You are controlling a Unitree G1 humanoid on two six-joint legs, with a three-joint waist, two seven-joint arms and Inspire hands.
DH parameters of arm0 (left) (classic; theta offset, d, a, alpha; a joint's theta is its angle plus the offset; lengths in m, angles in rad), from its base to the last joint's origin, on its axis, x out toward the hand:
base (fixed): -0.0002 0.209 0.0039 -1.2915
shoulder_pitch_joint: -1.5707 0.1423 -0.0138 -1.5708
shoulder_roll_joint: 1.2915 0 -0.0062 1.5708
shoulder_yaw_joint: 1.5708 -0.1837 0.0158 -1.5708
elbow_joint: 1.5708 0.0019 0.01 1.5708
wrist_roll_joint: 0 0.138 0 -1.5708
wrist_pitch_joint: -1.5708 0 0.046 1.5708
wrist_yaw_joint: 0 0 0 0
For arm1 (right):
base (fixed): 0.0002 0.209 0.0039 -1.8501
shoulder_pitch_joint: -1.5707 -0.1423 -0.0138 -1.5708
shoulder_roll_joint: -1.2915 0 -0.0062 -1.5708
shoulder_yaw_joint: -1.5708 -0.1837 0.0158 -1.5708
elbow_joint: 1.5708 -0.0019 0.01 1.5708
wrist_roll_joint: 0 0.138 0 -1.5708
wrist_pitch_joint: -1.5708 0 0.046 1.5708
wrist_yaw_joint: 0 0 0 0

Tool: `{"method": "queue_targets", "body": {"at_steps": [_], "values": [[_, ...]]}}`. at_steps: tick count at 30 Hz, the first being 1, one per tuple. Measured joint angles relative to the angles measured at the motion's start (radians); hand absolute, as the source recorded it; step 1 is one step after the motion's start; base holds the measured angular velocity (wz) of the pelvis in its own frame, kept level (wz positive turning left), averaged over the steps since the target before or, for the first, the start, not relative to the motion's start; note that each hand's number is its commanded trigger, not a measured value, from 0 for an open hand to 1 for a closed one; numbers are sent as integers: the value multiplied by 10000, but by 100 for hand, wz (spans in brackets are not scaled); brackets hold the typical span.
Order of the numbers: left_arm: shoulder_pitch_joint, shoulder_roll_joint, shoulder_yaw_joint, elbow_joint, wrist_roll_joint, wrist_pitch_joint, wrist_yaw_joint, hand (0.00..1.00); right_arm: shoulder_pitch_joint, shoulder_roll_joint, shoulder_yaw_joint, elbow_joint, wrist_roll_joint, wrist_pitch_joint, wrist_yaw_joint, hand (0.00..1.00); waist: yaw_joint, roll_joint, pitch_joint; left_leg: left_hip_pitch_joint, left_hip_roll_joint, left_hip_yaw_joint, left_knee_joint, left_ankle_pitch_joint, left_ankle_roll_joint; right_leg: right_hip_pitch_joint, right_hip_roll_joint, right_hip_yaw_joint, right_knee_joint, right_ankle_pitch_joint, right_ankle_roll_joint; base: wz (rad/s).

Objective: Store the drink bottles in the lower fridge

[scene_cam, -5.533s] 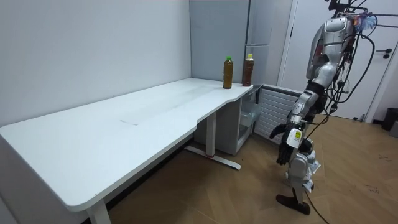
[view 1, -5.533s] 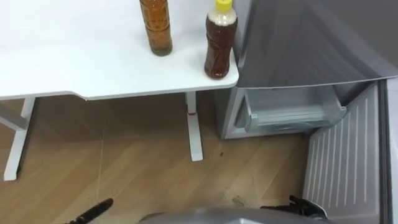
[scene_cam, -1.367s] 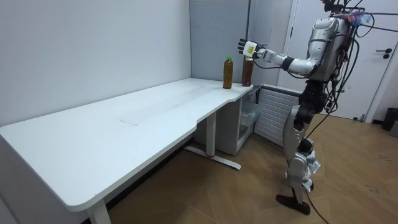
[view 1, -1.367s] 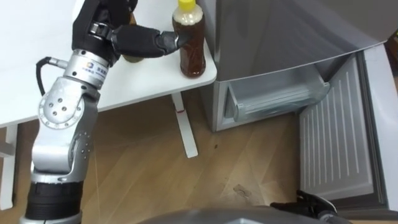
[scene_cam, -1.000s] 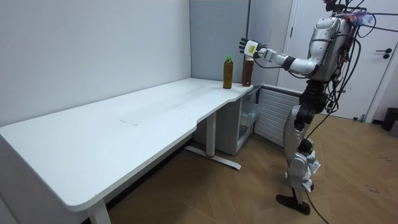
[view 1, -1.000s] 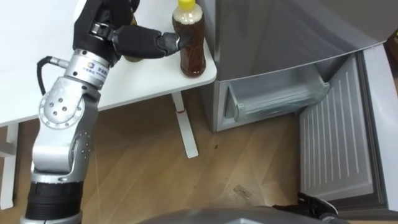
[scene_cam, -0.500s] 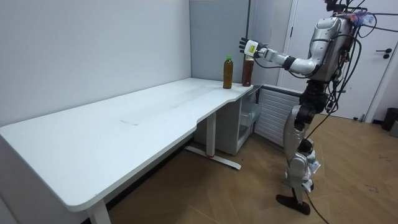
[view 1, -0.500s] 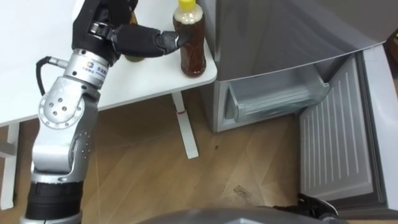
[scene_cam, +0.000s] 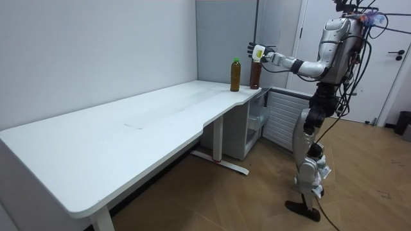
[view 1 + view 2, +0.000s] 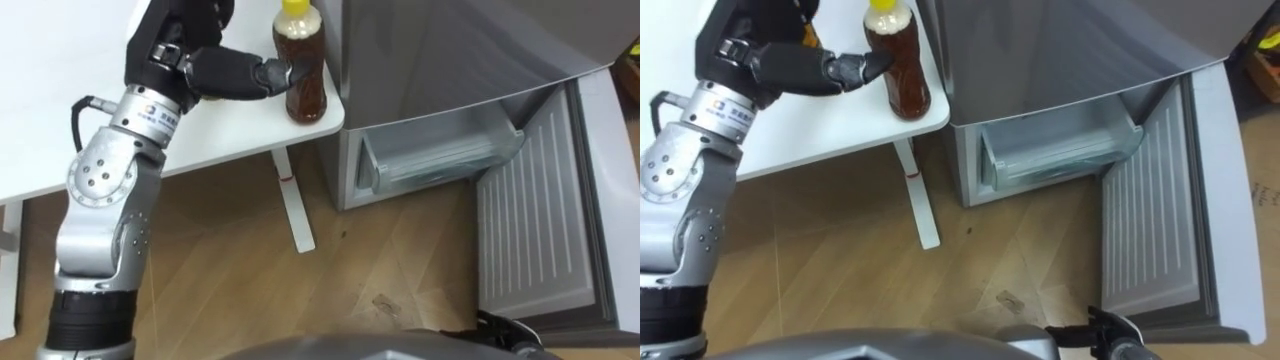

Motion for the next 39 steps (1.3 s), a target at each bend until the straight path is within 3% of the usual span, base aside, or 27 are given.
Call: {"method": "queue_targets", "body": {"at_steps": [4,12,26,29,39], "values": [[0,-77,1,209,1,203,-170,0,-6,8,8,-1,-5,124,84,0,19,-63,-40,1,18,35,2,0,0,1,13,0,4,10,-15,0],[0,-245,-30,817,7,282,-369,0,-11,-23,-18,-18,-123,198,70,0,-58,45,-97,0,67,60,10,0,-1,42,51,-7,31,32,-51,0],[-2,-255,-413,1483,52,407,-192,0,-57,3,-7,-20,-360,210,-116,0,-257,62,-17,5,66,92,7,0,-2,-1,51,52,10,29,-46,-1],[-2,-259,-413,1503,52,407,-132,0,-72,0,-8,-11,-362,210,-180,0,-266,97,43,6,66,177,7,0,-2,-32,54,130,-1,29,-46,-7],[-8,-264,-466,1880,38,435,363,0,-278,5,79,177,-483,426,-381,0,-309,114,36,9,67,335,10,0,-2,-70,53,220,-18,25,-40,-4]]}}
